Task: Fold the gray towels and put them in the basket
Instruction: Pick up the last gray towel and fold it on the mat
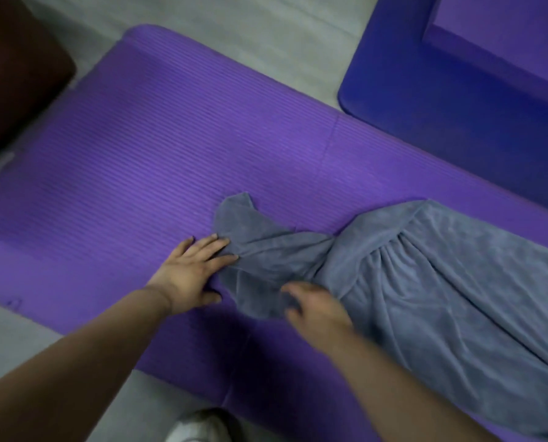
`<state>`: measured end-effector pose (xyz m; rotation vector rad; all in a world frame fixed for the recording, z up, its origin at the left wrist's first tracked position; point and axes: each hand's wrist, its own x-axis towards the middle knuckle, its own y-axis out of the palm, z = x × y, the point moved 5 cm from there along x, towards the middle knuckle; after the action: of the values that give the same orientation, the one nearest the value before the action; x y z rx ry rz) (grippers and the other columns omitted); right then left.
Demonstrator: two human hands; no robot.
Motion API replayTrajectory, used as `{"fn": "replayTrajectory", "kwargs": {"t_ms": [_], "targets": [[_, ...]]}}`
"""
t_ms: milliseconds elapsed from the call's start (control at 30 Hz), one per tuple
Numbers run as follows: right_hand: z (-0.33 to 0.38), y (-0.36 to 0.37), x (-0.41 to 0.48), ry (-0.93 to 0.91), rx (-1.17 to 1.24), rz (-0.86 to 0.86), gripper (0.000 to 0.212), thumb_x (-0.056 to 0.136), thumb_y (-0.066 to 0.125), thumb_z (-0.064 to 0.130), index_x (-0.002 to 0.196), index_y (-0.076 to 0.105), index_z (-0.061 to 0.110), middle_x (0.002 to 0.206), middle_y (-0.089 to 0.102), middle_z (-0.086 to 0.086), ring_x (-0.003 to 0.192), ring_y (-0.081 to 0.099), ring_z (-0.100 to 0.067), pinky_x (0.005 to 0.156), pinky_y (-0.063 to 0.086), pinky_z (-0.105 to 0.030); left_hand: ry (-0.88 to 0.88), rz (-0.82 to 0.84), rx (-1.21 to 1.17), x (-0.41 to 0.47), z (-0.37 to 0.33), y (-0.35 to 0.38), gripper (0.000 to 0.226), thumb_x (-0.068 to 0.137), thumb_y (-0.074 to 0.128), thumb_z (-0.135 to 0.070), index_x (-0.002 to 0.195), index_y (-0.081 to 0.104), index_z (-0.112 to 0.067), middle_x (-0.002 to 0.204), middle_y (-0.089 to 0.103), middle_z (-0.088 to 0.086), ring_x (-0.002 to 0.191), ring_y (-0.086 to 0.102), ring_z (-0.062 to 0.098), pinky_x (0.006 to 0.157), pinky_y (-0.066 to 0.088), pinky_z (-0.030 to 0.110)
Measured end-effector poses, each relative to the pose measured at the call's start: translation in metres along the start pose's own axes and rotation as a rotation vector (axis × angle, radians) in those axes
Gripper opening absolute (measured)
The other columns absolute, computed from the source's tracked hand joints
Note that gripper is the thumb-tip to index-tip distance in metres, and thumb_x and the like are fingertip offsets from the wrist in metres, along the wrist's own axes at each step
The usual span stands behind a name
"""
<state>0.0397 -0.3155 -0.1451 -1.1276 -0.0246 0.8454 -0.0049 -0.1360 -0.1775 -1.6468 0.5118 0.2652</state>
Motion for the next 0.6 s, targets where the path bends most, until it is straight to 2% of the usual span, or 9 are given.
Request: {"fn": "replayTrajectory", "kwargs": {"t_ms": [33,100,133,233,333,367,433,500,600], "targets": [[-0.008,-0.014,0.005,0.105,0.134,-0.018,0.028,0.090,0.042,0.018,0.107,0.062,0.010,0.094,0.066,-0.008,0.086,0.063,-0.016,0.076,0.047,-0.023,-0.004,-0.020,-0.032,0.001,0.002,0.005,0.091,0.015,0.083,-0.059,0.097,0.070,-0.024,0.102,0.071,0.005,0.092,0.069,0.025,0.071,0.054,0.043],[-0.022,-0.051,0.017,0.231,0.481,-0.050,0.015,0.093,0.046,0.009,0.093,0.060,0.015,0.073,0.060,0.000,0.059,0.056,0.006,0.063,0.042,-0.017,0.002,-0.084,-0.047,0.001,-0.001,0.004,0.081,0.030,0.076,-0.063,0.100,0.065,-0.022,0.101,0.071,0.005,0.099,0.064,0.028,0.073,0.052,0.049],[-0.027,-0.071,0.023,0.246,0.573,-0.086,0.018,0.092,0.047,0.005,0.086,0.057,0.018,0.067,0.056,0.006,0.052,0.052,0.009,0.062,0.040,-0.011,0.016,-0.182,-0.039,0.001,-0.002,0.000,0.071,0.045,0.065,-0.064,0.101,0.061,-0.022,0.100,0.071,0.005,0.102,0.059,0.029,0.075,0.051,0.053],[-0.036,-0.113,0.034,0.255,0.751,-0.074,0.026,0.091,0.048,0.005,0.072,0.057,0.020,0.054,0.060,0.012,0.048,0.052,0.005,0.060,0.044,-0.012,-0.076,-0.421,-0.254,0.003,-0.003,-0.015,0.049,0.069,0.042,-0.050,0.088,0.069,-0.015,0.093,0.072,0.002,0.102,0.063,0.032,0.086,0.042,0.057],[-0.038,-0.140,0.044,0.282,0.888,-0.061,0.025,0.093,0.046,0.013,0.071,0.058,0.015,0.048,0.063,0.008,0.046,0.057,-0.002,0.053,0.049,-0.015,-0.220,-0.492,-0.634,0.007,-0.007,-0.035,0.064,0.067,0.034,-0.055,0.093,0.068,-0.006,0.098,0.067,0.000,0.110,0.056,0.015,0.104,0.029,0.043],[-0.038,-0.149,0.046,0.290,0.906,-0.061,0.024,0.093,0.047,0.016,0.073,0.059,0.014,0.050,0.065,0.007,0.047,0.060,-0.003,0.053,0.051,-0.015,-0.245,-0.463,-0.840,0.005,-0.009,-0.040,0.068,0.064,0.033,-0.058,0.089,0.066,-0.005,0.090,0.065,0.000,0.095,0.058,0.005,0.098,0.035,0.032],[-0.035,-0.167,0.052,0.296,0.862,-0.021,0.023,0.092,0.049,0.023,0.075,0.062,0.013,0.055,0.068,0.005,0.051,0.063,-0.006,0.055,0.053,-0.017,-0.240,-0.425,-1.168,-0.006,-0.013,-0.052,0.051,0.063,0.043,-0.059,0.072,0.058,-0.011,0.063,0.057,-0.009,0.060,0.049,-0.003,0.066,0.042,0.017],[-0.025,-0.177,0.064,0.289,0.719,0.045,0.024,0.090,0.053,0.030,0.077,0.063,0.013,0.064,0.070,0.001,0.058,0.065,-0.011,0.059,0.054,-0.021,-0.283,-0.402,-1.301,-0.021,-0.009,-0.059,0.031,0.080,0.058,-0.042,0.069,0.056,-0.014,0.051,0.054,-0.009,0.054,0.048,0.000,0.051,0.042,0.015],[0.006,-0.187,0.109,0.182,0.507,-0.044,0.028,0.090,0.053,0.034,0.072,0.058,0.013,0.068,0.062,0.000,0.061,0.055,-0.008,0.061,0.044,-0.022,-0.432,-0.494,-1.313,-0.041,0.015,-0.063,0.024,0.090,0.050,-0.019,0.070,0.060,-0.010,0.054,0.059,-0.008,0.056,0.051,0.004,0.052,0.045,0.018]]}}
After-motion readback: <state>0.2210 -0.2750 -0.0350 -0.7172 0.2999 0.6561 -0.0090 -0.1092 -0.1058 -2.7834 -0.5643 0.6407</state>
